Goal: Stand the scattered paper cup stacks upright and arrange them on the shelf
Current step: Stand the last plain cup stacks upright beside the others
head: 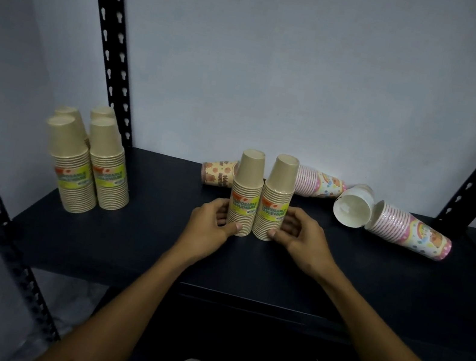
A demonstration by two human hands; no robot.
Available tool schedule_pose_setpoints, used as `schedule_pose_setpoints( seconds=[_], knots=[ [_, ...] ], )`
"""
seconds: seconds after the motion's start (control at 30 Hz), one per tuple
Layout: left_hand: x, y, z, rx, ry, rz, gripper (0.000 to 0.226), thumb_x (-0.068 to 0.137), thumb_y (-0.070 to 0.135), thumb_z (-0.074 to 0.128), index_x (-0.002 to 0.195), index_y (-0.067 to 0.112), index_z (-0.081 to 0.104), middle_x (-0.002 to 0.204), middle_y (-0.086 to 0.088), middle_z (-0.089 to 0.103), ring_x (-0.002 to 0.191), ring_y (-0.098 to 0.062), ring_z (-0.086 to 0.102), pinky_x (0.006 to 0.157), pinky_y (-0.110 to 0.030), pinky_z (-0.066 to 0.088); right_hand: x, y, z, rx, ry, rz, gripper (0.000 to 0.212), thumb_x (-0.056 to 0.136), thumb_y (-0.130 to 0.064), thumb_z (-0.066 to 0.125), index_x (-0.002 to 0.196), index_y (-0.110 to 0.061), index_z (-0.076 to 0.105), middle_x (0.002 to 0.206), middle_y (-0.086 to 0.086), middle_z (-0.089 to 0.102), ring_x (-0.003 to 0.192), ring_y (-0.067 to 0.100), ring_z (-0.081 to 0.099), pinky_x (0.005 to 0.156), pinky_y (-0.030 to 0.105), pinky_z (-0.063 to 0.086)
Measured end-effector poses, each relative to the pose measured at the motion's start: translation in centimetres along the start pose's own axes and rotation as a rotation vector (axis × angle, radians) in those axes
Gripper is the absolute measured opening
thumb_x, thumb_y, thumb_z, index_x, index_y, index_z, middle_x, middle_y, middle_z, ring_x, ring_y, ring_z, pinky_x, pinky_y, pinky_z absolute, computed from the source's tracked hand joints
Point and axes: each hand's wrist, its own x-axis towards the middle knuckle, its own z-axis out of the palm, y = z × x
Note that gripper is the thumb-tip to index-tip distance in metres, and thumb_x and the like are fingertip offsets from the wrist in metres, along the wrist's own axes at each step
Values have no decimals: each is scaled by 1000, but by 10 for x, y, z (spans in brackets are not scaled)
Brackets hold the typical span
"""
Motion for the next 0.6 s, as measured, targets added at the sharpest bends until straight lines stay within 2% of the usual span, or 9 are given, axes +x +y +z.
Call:
schedule_pose_setpoints(
  seconds=[0.07, 0.17, 0.27, 0.5, 0.6],
  knots=[
    [-8, -2, -12, -4, 27, -17, 55, 81, 8, 73, 132, 10, 52, 123, 0, 62, 108, -7, 58, 94, -19, 47, 0, -4, 11, 12, -30, -5, 50, 77, -3, 76, 123, -10, 57, 116, 0, 68, 108, 9, 64, 96, 27, 51],
    [-22, -9, -34, -17, 85, -49, 55, 80, 7, 74, 130, 10, 53, 124, -4, 63, 112, -12, 60, 99, -29, 48, 2, -12, 34, 31, -79, -22, 49, 76, -4, 77, 121, -11, 58, 116, -1, 68, 108, 9, 65, 96, 29, 52],
    [-37, -16, -59, -16, 164, -83, 55, 79, 5, 74, 130, 9, 53, 124, -6, 64, 114, -16, 61, 101, -35, 48, 4, -23, 63, 56, -129, -54, 49, 76, -4, 77, 120, -13, 59, 116, -1, 68, 108, 8, 64, 96, 28, 52],
    [-64, -28, -117, 6, 304, -136, 52, 79, -1, 71, 128, 8, 56, 121, -7, 66, 111, -16, 62, 102, -40, 48, 11, -50, 129, 66, -238, -98, 52, 76, -6, 77, 124, -11, 56, 121, 1, 66, 110, 8, 62, 96, 23, 50],
    [-73, -32, -140, 41, 347, -139, 49, 80, -4, 70, 126, 9, 57, 119, -6, 66, 108, -14, 62, 99, -35, 48, 12, -61, 153, 76, -275, -114, 51, 77, -6, 76, 124, -12, 56, 120, 0, 65, 109, 7, 62, 93, 19, 50]
  ],
)
